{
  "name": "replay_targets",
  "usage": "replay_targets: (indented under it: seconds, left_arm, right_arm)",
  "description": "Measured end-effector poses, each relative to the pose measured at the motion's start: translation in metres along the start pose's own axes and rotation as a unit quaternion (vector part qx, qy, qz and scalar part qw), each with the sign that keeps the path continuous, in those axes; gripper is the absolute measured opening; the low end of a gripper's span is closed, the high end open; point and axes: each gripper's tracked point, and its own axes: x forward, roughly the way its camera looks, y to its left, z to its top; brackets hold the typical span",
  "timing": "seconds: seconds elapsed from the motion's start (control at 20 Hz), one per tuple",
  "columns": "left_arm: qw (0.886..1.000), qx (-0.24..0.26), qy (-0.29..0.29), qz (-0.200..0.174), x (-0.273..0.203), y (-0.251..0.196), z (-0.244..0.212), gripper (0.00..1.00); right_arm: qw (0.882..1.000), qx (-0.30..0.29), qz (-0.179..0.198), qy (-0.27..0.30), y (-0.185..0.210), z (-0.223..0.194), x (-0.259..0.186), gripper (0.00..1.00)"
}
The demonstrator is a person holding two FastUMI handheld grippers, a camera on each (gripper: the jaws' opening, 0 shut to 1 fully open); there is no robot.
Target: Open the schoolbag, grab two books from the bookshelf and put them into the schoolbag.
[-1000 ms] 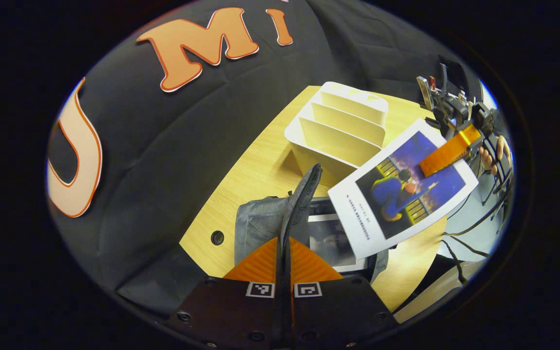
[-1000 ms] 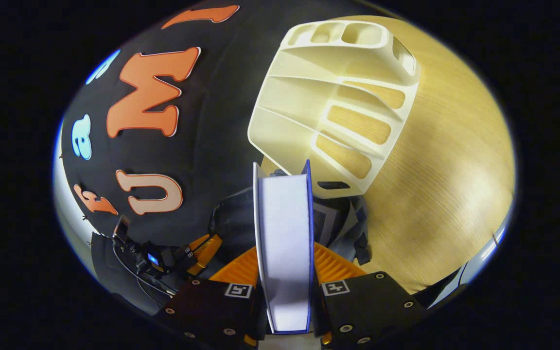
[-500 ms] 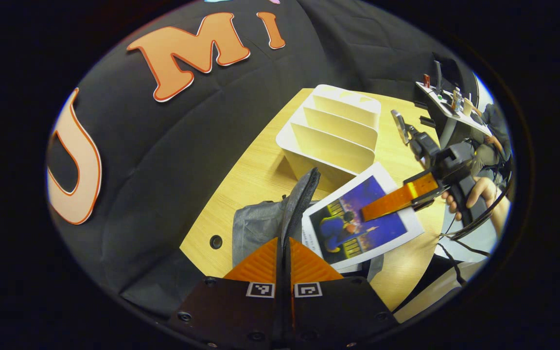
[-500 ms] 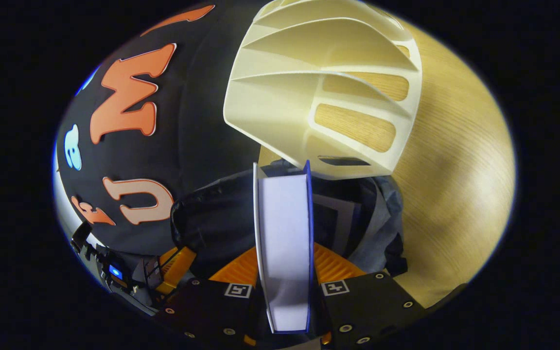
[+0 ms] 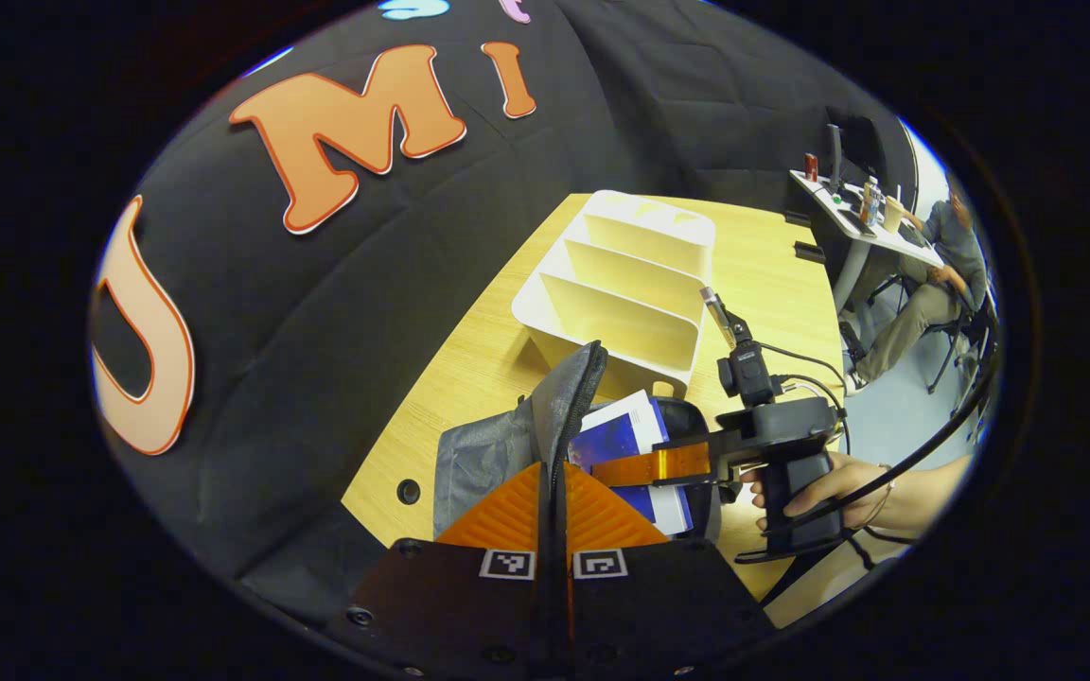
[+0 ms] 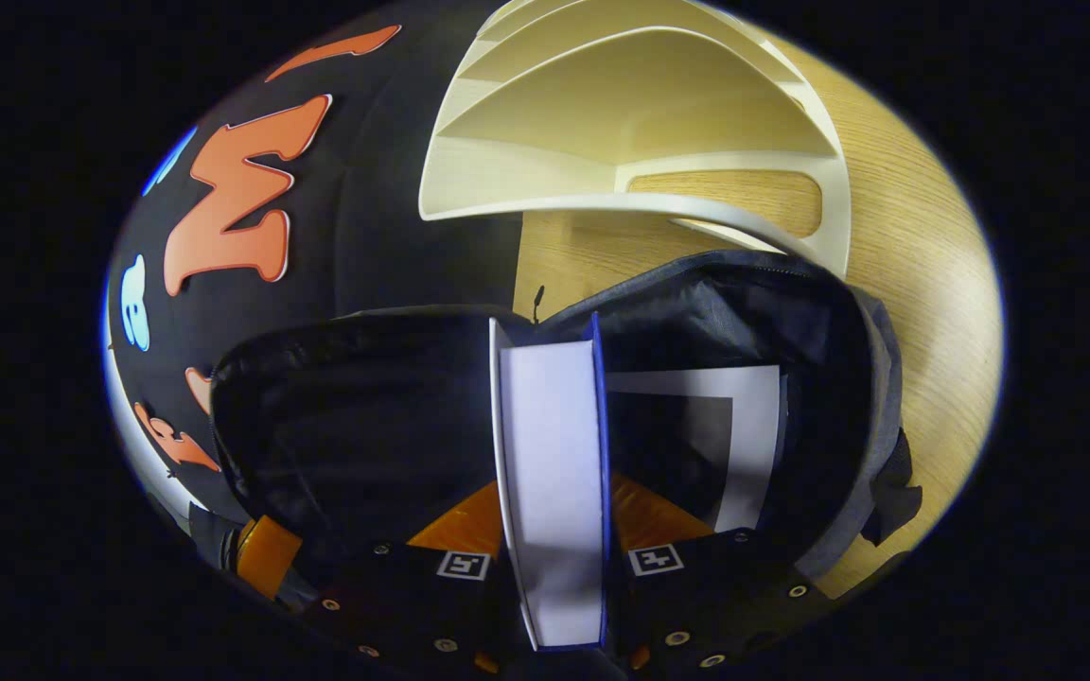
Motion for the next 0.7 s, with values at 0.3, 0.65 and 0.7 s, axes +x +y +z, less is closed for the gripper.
replay_targets:
  seconds: [0.3, 0.65, 0.7]
  left_arm:
    - [1.0, -0.025, 0.014, 0.0, 0.006, -0.005, -0.009, 0.01]
    - [0.997, -0.073, 0.018, -0.008, 0.01, -0.024, -0.014, 0.01]
    - [0.996, -0.084, 0.018, -0.009, 0.01, -0.029, -0.017, 0.01]
  right_arm:
    - [0.996, -0.018, -0.087, 0.023, -0.028, -0.007, 0.001, 0.5]
    - [0.986, -0.069, -0.144, 0.05, -0.054, 0.001, -0.036, 0.97]
    - [0.985, -0.076, -0.148, 0.049, -0.056, 0.007, -0.045, 0.97]
